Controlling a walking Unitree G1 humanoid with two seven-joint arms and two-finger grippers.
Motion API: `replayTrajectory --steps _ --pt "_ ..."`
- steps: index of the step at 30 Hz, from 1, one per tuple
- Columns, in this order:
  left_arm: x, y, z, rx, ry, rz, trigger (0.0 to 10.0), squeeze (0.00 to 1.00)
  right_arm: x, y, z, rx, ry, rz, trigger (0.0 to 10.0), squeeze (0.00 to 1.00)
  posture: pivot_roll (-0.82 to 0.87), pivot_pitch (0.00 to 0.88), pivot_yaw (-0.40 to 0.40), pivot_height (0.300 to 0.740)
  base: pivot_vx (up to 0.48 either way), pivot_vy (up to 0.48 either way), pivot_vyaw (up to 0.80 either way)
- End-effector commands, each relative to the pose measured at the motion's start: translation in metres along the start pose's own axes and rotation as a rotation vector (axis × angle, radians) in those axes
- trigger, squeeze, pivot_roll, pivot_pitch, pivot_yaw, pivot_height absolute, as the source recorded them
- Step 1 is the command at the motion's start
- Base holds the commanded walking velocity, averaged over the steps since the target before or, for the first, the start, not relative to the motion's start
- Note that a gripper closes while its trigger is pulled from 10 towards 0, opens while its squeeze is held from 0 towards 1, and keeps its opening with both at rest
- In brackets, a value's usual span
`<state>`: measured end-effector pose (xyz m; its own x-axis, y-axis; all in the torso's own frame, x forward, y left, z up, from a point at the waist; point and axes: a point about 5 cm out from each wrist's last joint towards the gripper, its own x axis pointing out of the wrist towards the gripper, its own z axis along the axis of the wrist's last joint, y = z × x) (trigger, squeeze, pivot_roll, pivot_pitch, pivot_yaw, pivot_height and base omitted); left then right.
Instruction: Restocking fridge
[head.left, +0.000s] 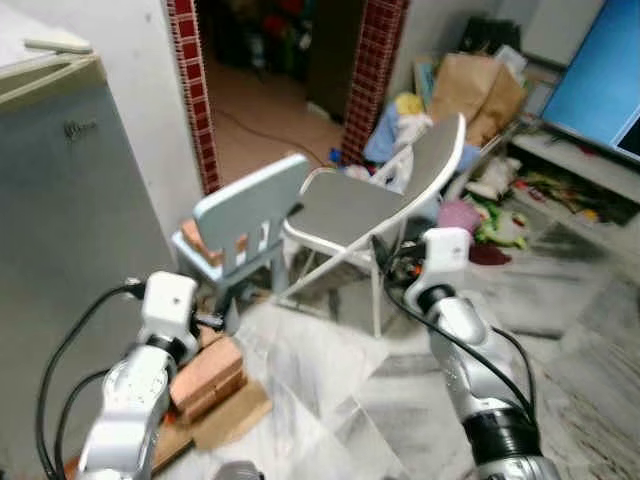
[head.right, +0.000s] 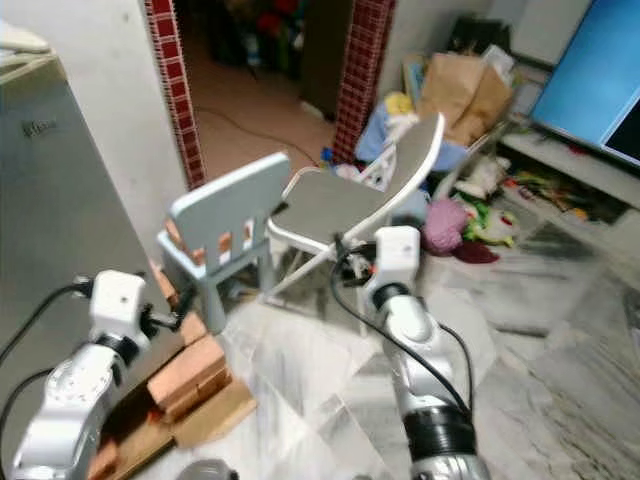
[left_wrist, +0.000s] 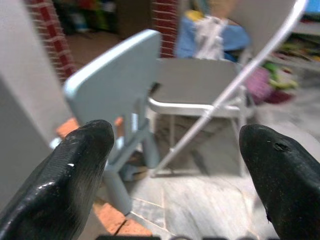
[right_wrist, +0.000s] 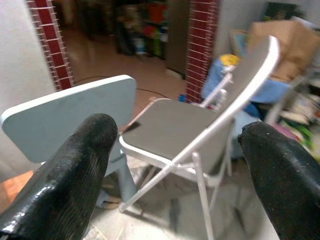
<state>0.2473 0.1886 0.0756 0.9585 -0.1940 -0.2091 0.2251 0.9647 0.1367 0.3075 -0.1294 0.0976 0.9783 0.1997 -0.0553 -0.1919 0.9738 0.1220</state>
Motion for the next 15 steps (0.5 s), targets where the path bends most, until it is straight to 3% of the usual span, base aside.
replayTrajectory --steps 1,12,15 --pt "0.003 -0.001 0.007 0.025 -0.026 -0.012 10.0 0.00 0.003 -0.001 0.008 -0.015 -0.026 -0.004 10.0 0.00 0.18 0.000 -0.068 0.740 -0.259 0.409 -0.80" --pt "0.000 -0.006 0.004 0.027 -0.010 -0.043 10.0 0.00 -0.013 -0.006 -0.005 -0.021 0.008 -0.044 10.0 0.00 0.15 0.000 -0.032 0.740 -0.258 0.408 -0.80" --pt "-0.001 -0.012 0.003 0.030 -0.012 -0.078 10.0 0.00 -0.020 -0.011 -0.008 -0.023 0.014 -0.089 10.0 0.00 0.14 0.000 -0.025 0.740 -0.265 0.367 -0.20"
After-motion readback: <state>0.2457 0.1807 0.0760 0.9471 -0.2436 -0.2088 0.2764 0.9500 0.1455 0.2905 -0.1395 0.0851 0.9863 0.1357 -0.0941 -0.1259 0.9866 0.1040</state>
